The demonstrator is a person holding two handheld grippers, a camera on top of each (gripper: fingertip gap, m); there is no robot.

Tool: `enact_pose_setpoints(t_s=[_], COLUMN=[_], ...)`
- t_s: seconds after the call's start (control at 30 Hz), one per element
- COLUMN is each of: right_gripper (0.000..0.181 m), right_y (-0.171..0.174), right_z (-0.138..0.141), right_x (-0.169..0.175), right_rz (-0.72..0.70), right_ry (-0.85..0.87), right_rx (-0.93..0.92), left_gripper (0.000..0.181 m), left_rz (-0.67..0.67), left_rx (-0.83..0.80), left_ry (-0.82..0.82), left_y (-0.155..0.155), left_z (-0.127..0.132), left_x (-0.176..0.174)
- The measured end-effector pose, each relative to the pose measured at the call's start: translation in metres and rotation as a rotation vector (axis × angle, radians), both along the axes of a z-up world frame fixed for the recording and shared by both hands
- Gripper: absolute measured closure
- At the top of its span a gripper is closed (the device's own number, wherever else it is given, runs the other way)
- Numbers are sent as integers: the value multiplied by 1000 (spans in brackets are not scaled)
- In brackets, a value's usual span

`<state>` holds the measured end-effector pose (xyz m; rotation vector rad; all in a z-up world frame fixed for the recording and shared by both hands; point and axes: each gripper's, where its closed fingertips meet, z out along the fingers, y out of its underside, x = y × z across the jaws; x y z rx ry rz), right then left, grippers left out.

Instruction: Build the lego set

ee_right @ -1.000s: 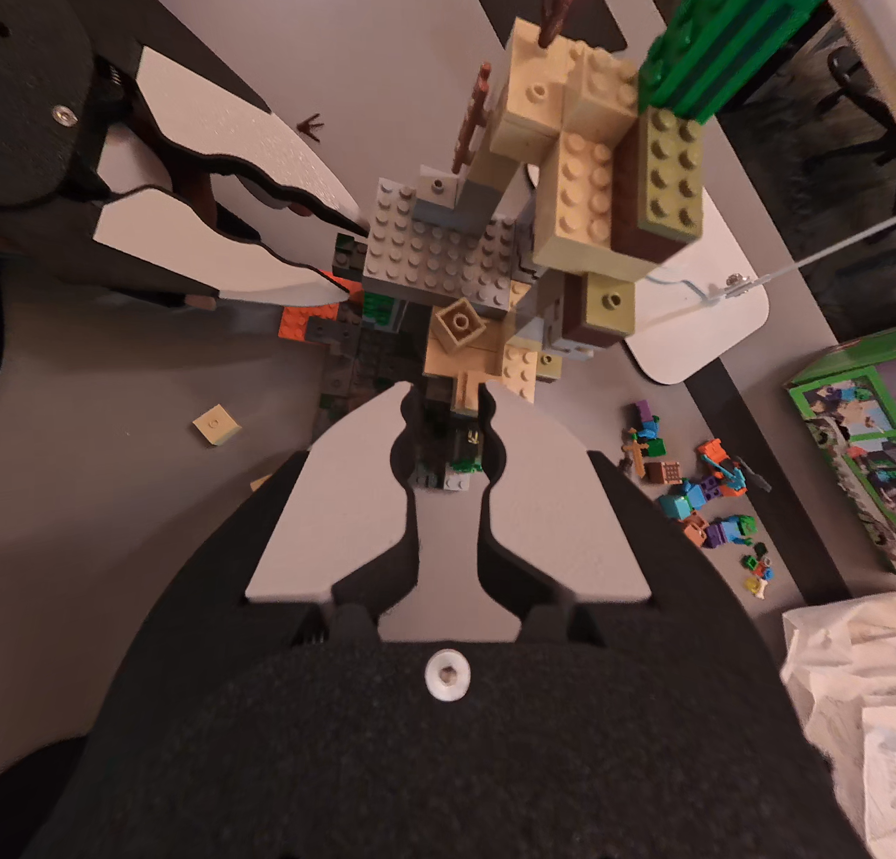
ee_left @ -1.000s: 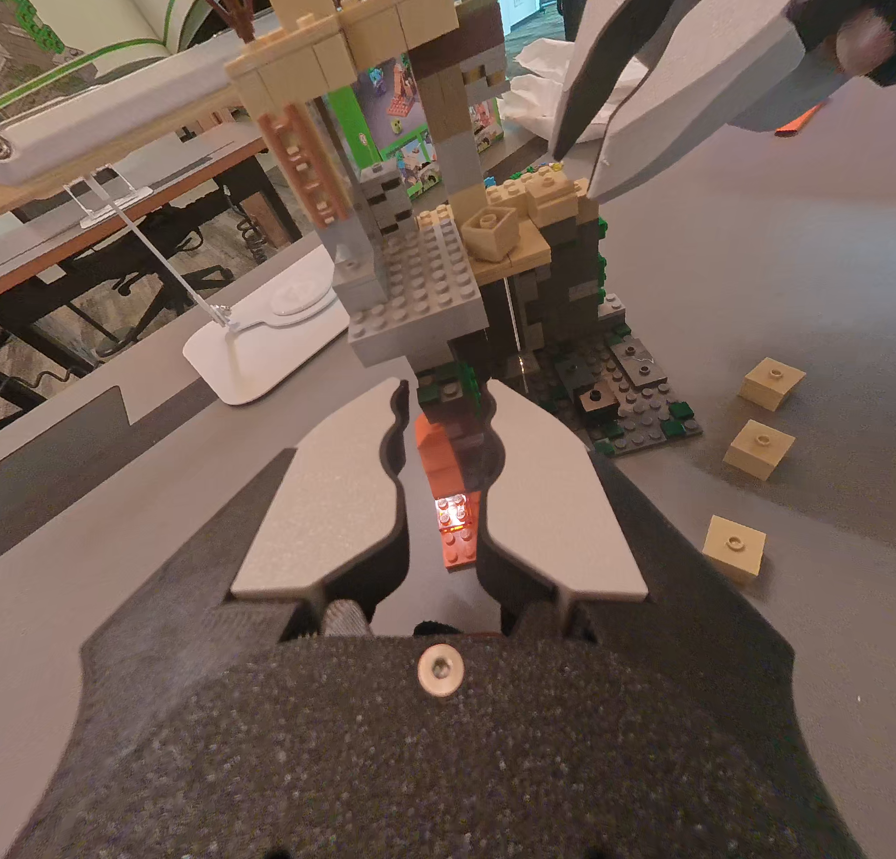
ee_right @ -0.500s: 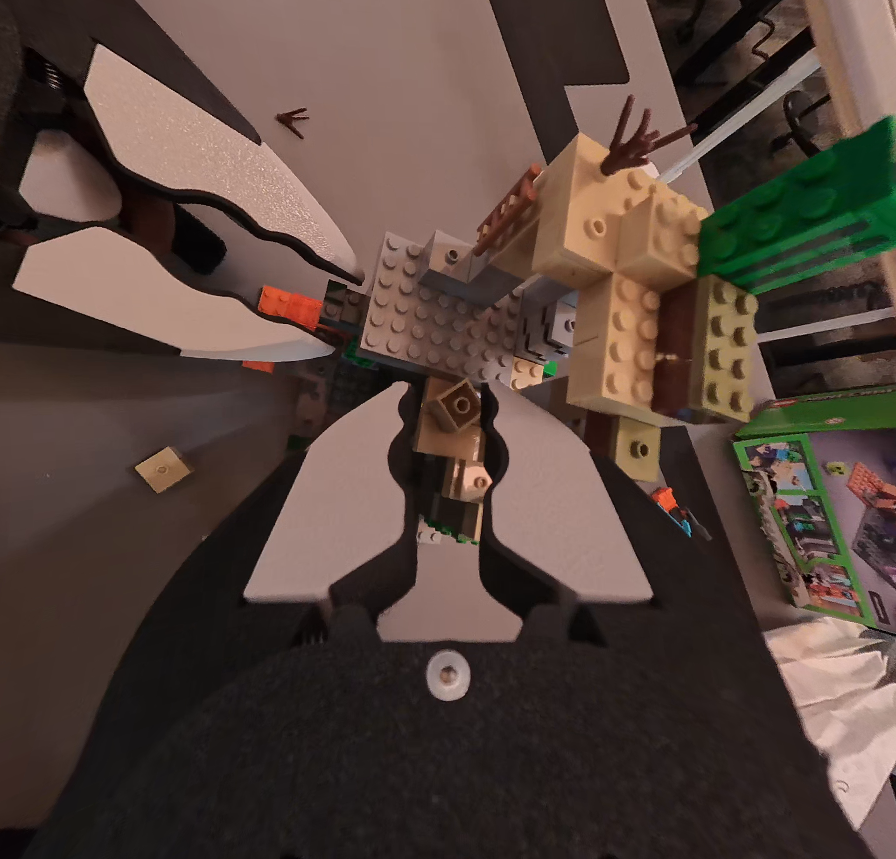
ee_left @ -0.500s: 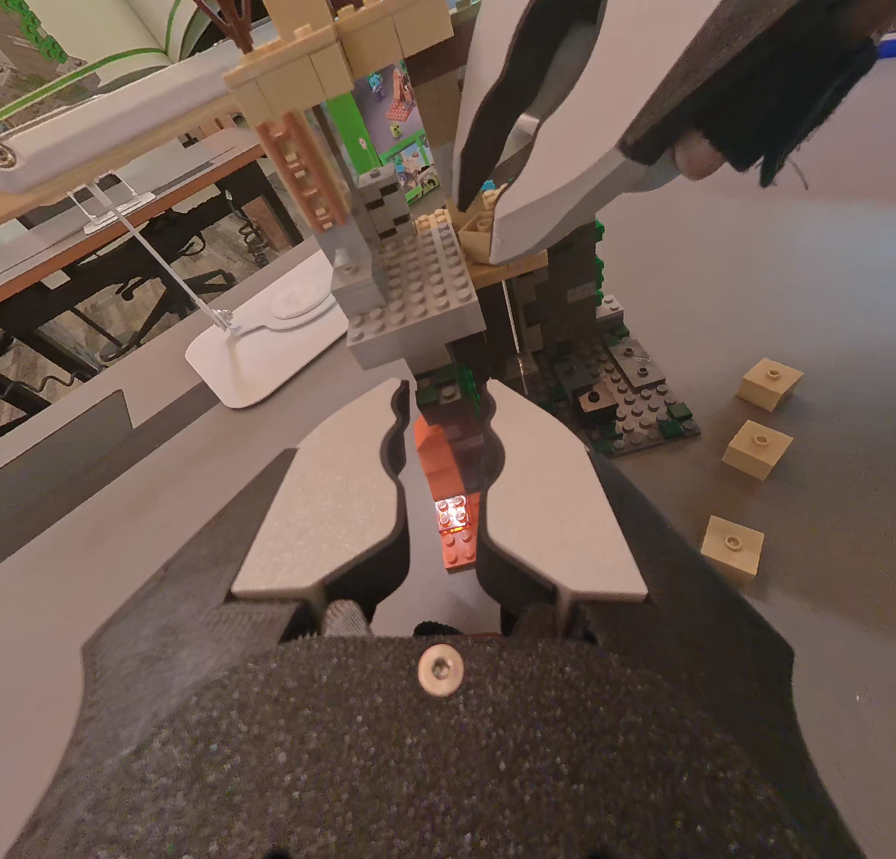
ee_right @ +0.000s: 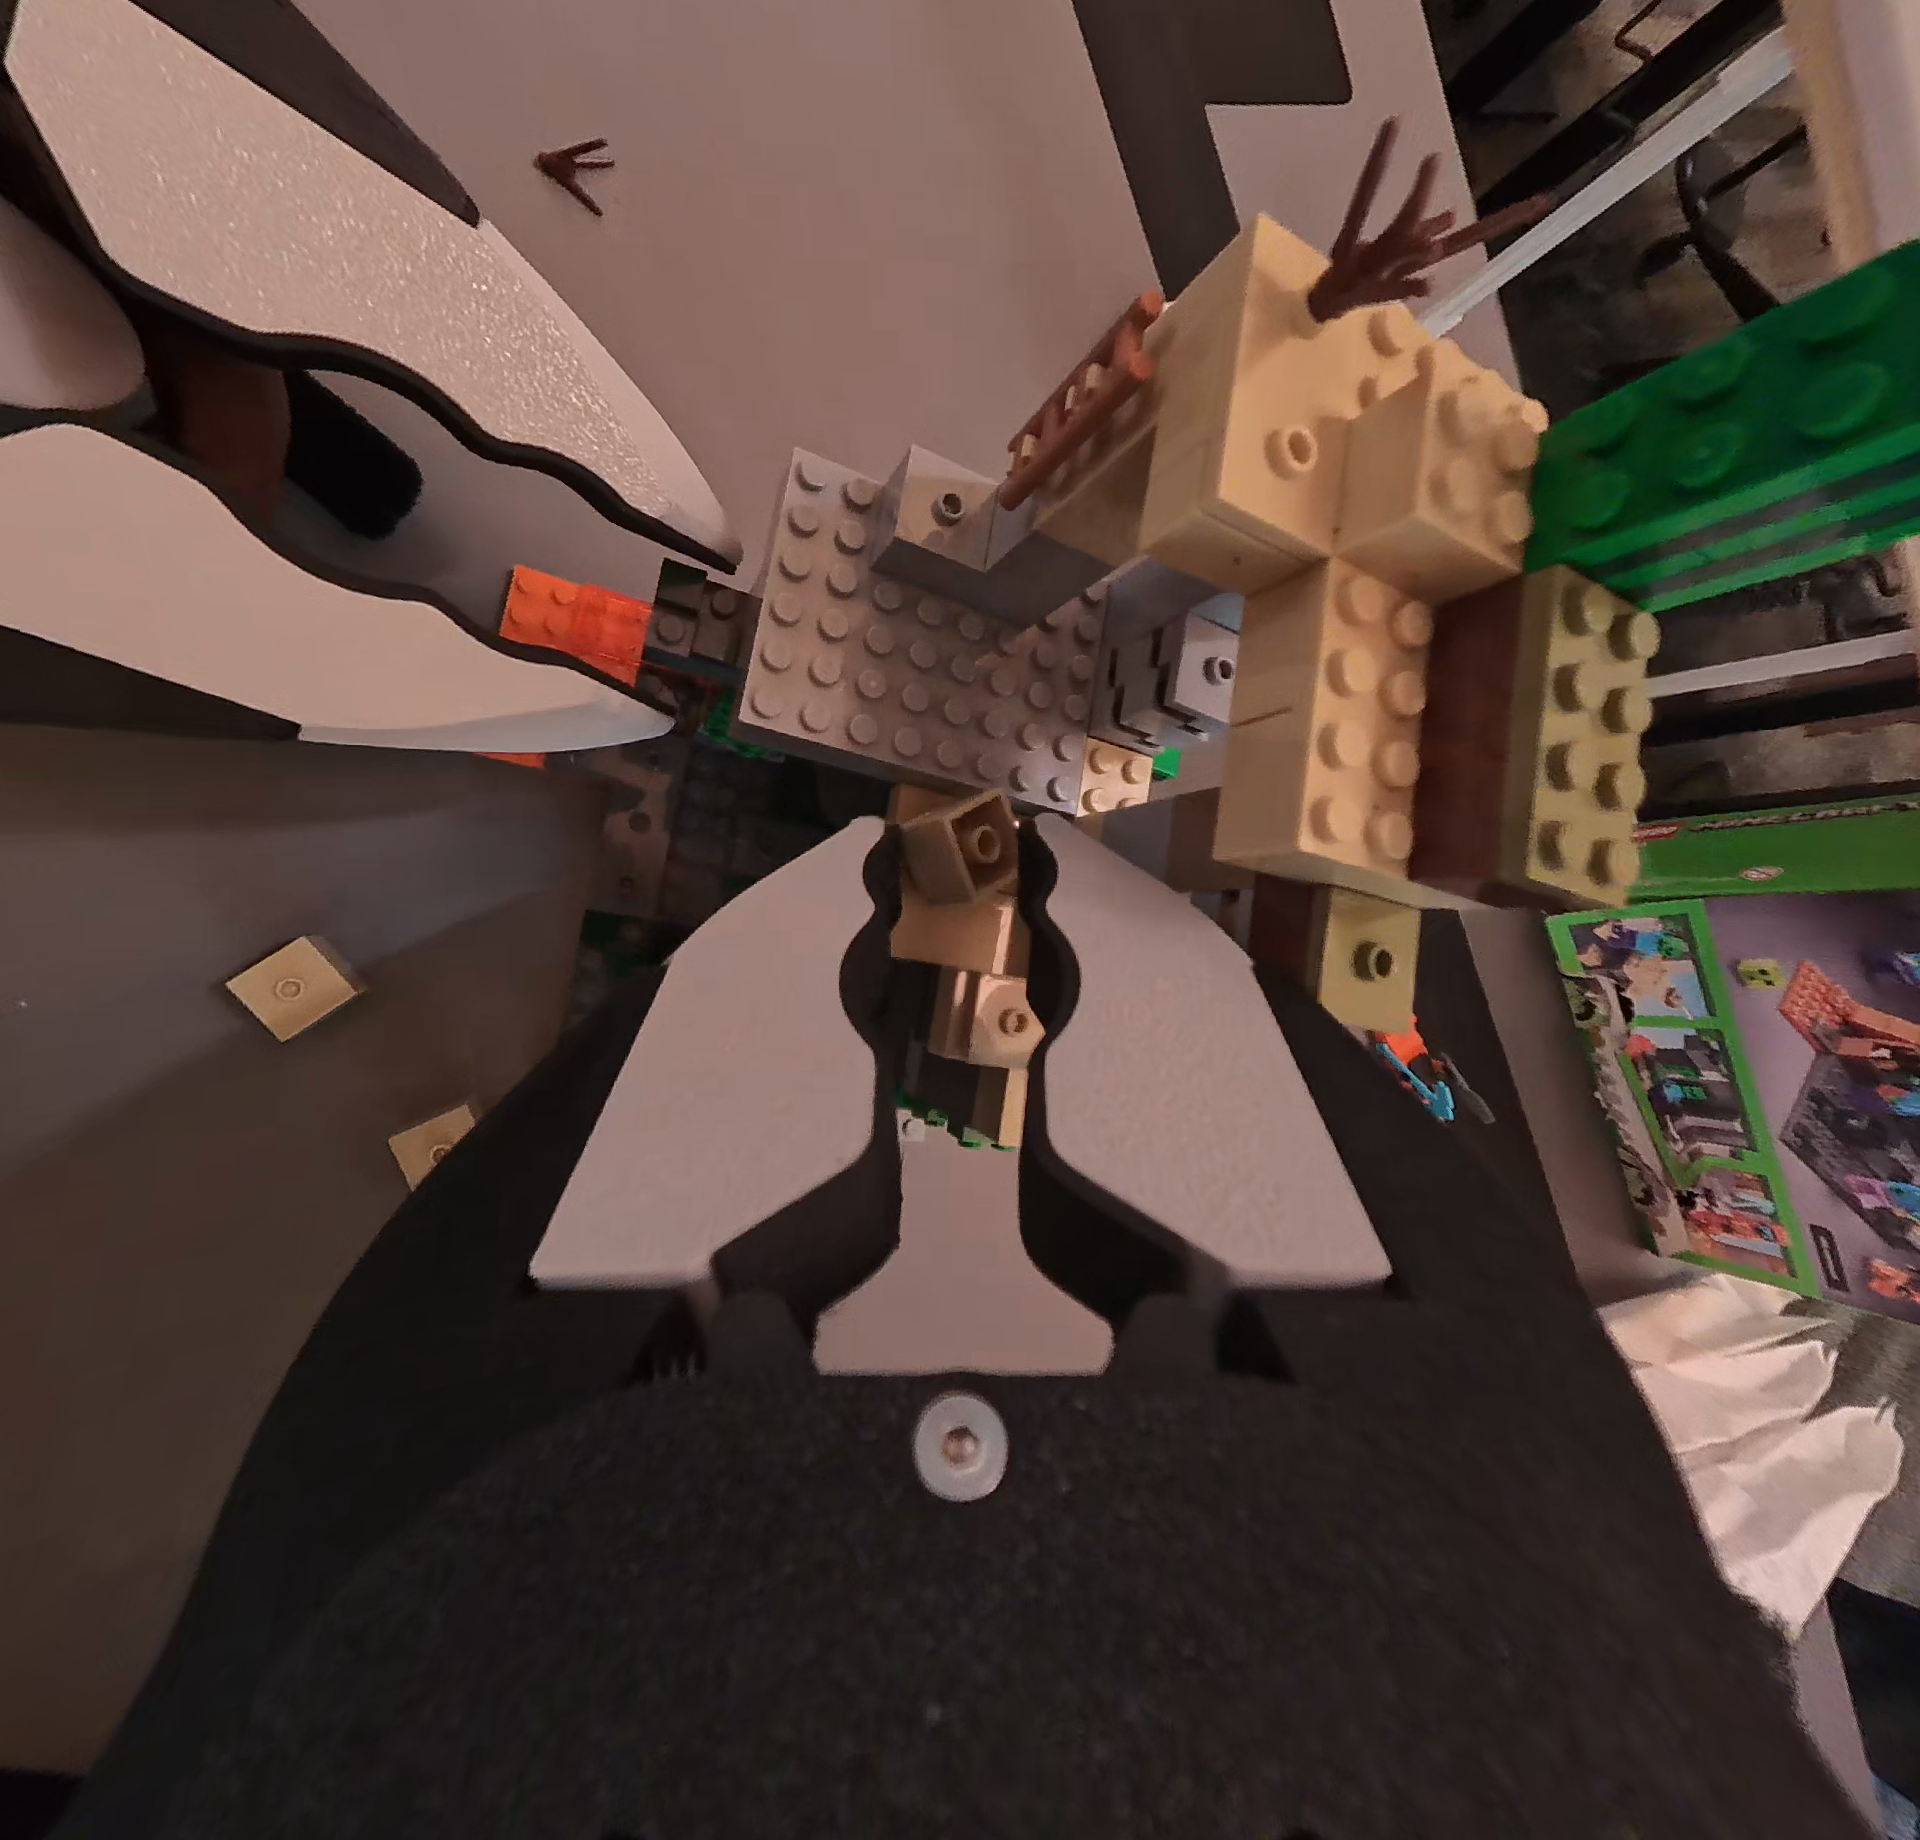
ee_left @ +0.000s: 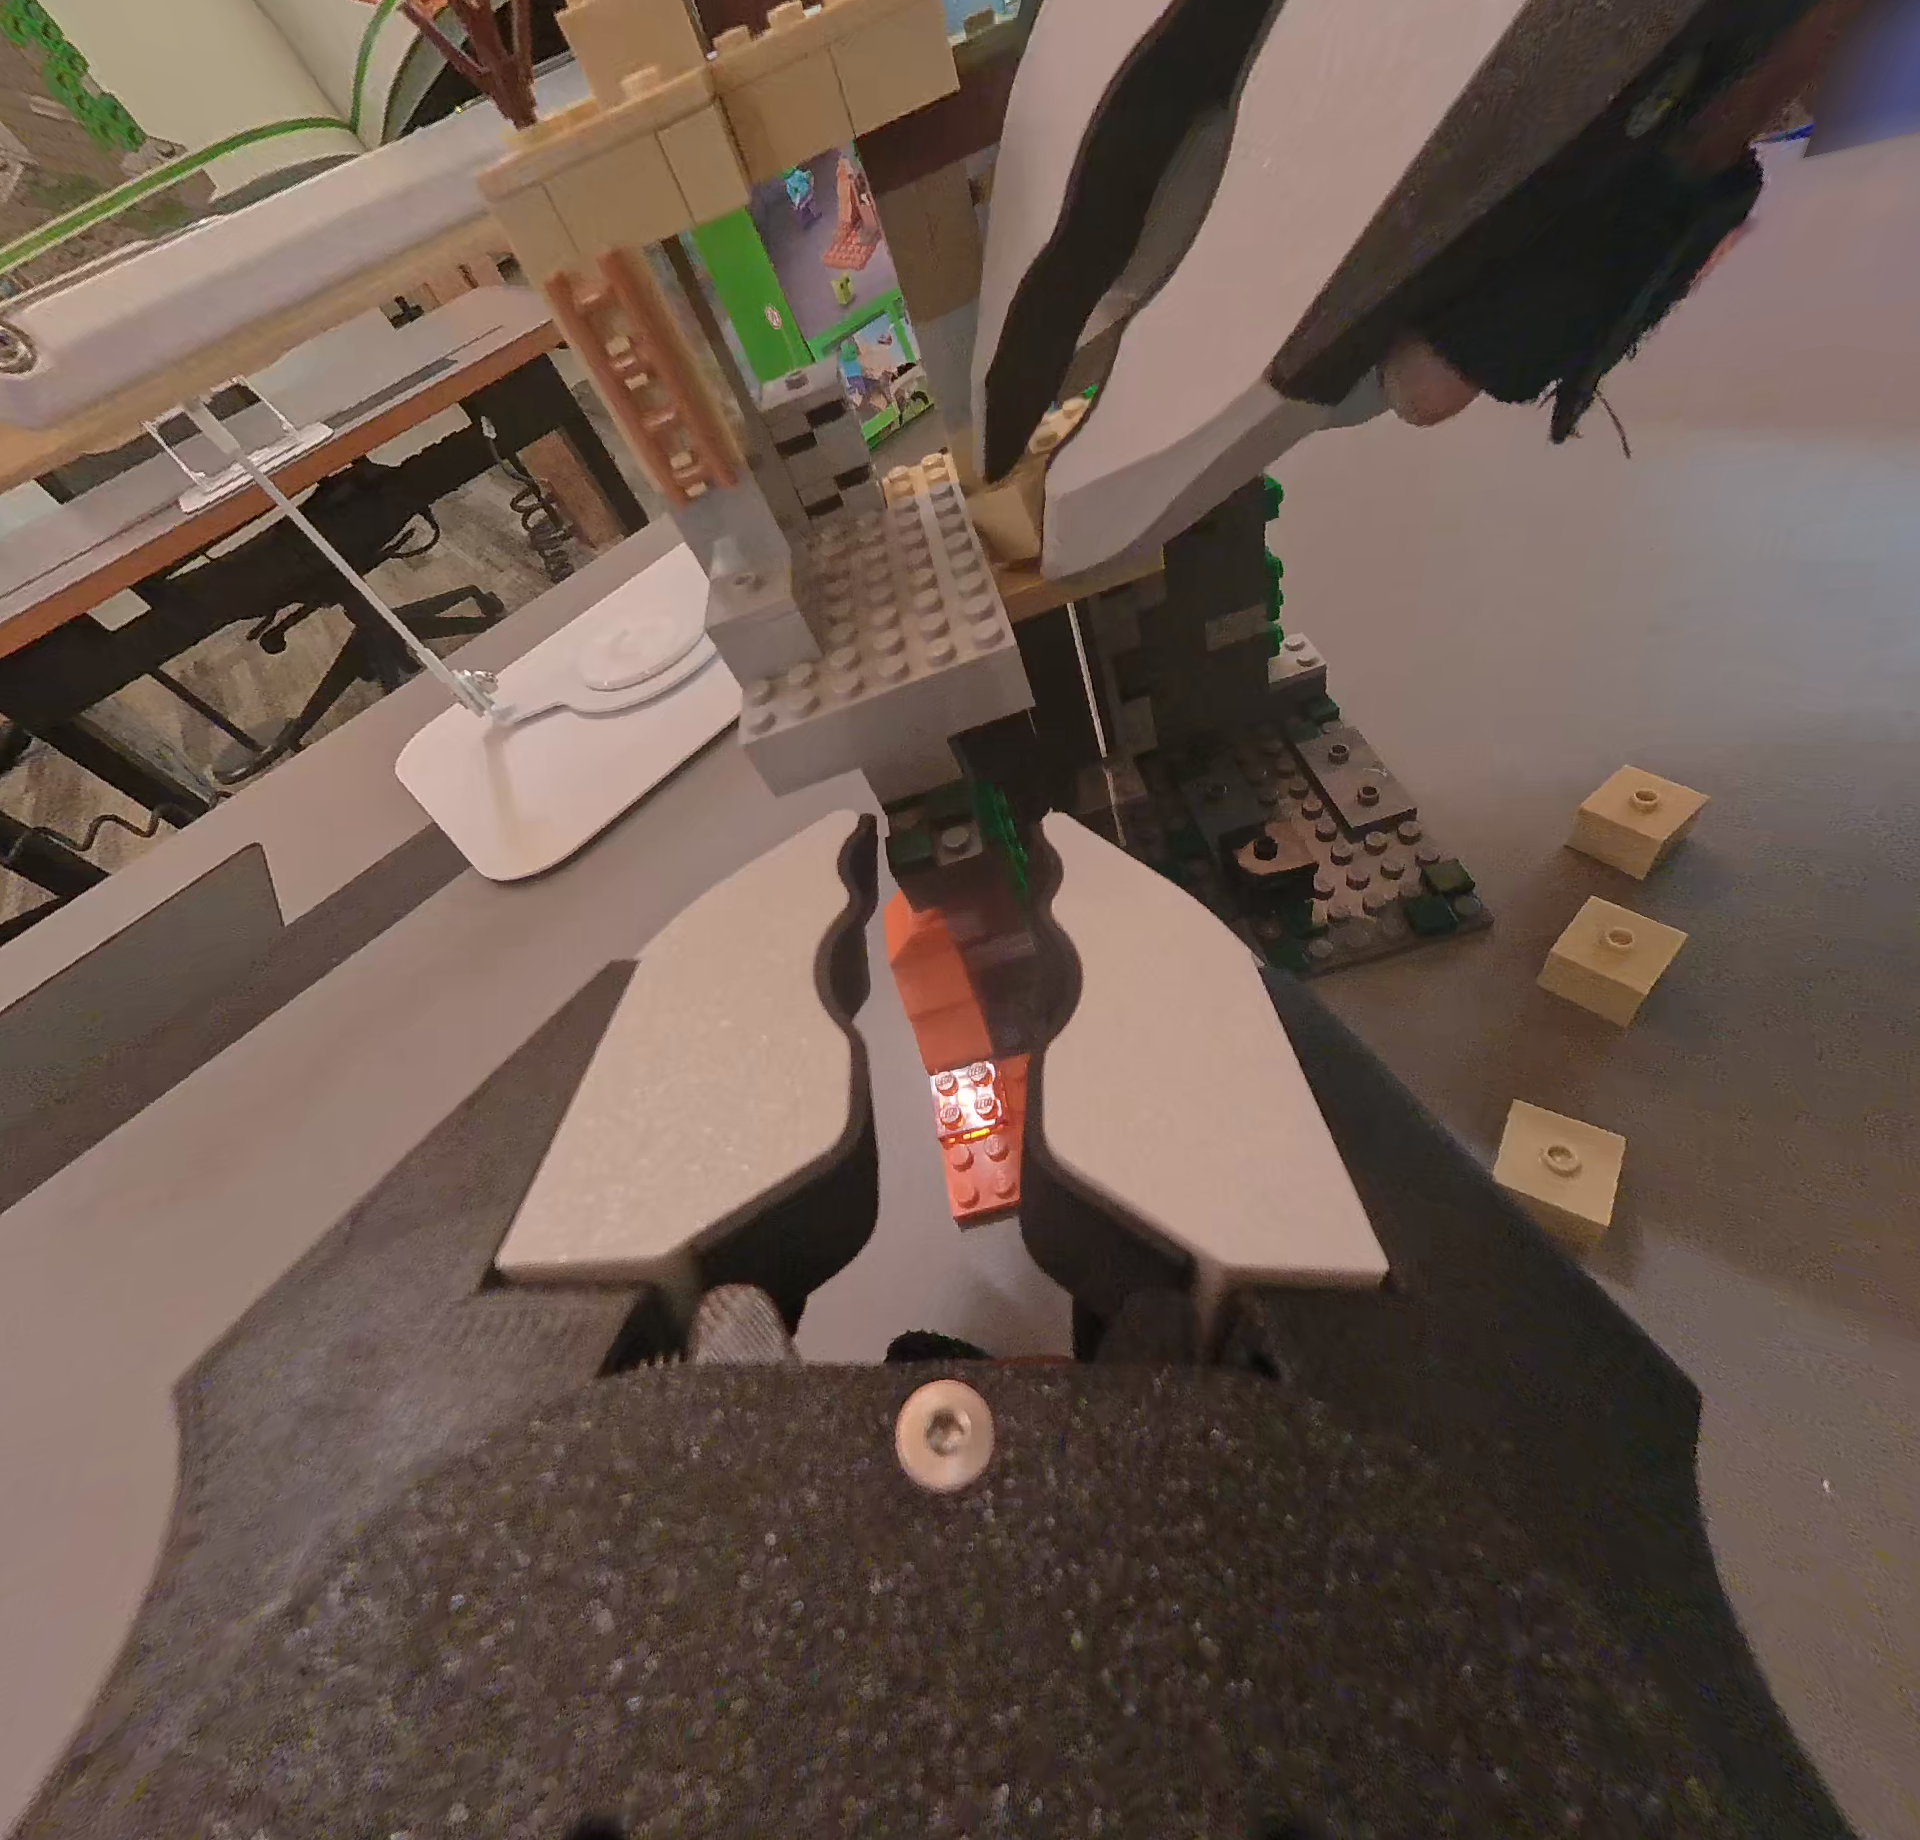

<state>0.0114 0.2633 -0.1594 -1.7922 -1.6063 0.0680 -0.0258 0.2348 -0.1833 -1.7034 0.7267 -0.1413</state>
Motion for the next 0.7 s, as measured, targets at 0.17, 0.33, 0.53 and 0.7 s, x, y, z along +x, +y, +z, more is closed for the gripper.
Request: enact_pose_setpoints(t_s=[0.17,0.33,0.53,0.7], right_gripper=[160,161,161,161], right_y=[-19,-52,-88,-108], right_z=[19,67,73,69], right_x=[-3,-4,-1,0], right_rz=[17,68,109,145], right_ry=[254,797,1103,1070], right_rx=[-208,-722,-1261,-1376], left_gripper=[153,150,147,156], left_rz=[6,-48,-173,-234], left_rx=[91,274,465,557], left_ry=[-15,-38,-3,47], left_y=[-3,-21,-53,-68], left_z=[19,58,88,93], left_x=[0,15,45,56])
